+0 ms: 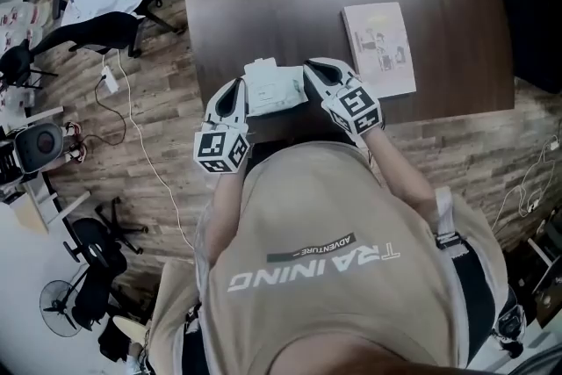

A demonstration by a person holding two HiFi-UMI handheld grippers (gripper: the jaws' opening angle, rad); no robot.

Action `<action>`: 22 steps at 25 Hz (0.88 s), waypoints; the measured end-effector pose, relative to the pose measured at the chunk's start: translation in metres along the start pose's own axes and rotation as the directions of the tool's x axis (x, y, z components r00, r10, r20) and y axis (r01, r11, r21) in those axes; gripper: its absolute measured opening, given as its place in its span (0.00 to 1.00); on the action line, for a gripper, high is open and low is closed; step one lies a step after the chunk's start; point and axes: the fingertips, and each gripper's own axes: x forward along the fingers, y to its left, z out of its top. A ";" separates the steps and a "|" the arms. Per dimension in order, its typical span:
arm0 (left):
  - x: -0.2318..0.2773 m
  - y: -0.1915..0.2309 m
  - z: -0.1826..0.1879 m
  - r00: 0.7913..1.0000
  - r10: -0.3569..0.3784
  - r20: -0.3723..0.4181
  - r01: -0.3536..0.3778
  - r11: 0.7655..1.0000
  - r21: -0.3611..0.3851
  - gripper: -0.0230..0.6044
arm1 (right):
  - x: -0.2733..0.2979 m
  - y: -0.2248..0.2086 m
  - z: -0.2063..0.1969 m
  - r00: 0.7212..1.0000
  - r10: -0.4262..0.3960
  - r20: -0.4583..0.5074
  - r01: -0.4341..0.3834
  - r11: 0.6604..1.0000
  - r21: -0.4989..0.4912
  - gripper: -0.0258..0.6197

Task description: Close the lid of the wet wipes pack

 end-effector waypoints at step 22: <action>0.007 -0.008 -0.004 0.994 -0.100 -0.042 0.101 0.995 0.021 0.05 | 0.001 0.021 -0.016 0.996 0.038 -0.083 -0.039 0.999 -0.013 0.06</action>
